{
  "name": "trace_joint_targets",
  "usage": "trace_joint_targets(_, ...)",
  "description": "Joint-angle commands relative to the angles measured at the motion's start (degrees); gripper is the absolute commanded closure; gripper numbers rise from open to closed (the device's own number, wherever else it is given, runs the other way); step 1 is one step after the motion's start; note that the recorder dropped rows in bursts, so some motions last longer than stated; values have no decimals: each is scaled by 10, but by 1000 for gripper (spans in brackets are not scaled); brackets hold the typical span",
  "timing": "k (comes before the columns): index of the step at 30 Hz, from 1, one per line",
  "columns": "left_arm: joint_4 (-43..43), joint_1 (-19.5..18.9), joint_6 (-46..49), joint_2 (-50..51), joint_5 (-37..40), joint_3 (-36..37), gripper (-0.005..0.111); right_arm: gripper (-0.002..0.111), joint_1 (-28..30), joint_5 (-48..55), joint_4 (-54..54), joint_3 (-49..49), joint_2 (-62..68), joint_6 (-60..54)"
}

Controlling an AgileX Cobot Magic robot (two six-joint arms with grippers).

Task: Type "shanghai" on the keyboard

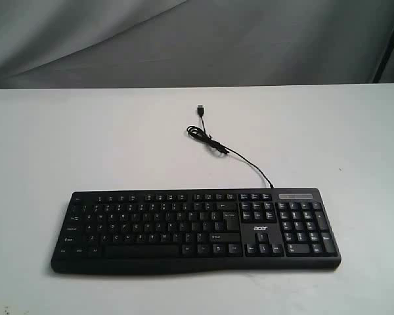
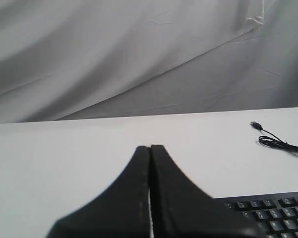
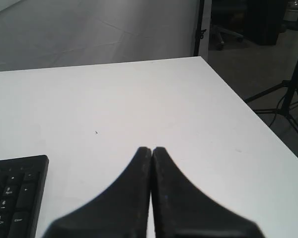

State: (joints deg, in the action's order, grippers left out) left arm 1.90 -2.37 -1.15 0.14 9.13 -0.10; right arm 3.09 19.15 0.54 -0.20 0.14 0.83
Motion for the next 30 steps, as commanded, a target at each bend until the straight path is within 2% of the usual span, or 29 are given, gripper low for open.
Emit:
trace_joint_targets(1,0,4,-2,-1,-3,1,107,108,3,-1,-1,2,-1,-5)
trace_joint_targets(15,0,4,-2,-1,-3,1,107,108,3,-12,0,2,-1,-5)
trace_joint_targets(21,0,4,-2,-1,-3,1,107,108,3,-175,0,2,-1,-5)
trace_joint_targets(28,0,4,-2,-1,-3,1,107,108,3,-236,0,2,-1,-5)
trace_joint_targets(29,0,4,-2,-1,-3,1,107,108,3,-272,0,2,-1,-5)
trace_joint_targets(30,0,4,-2,-1,-3,1,107,108,3,-356,-32,2,-1,30)
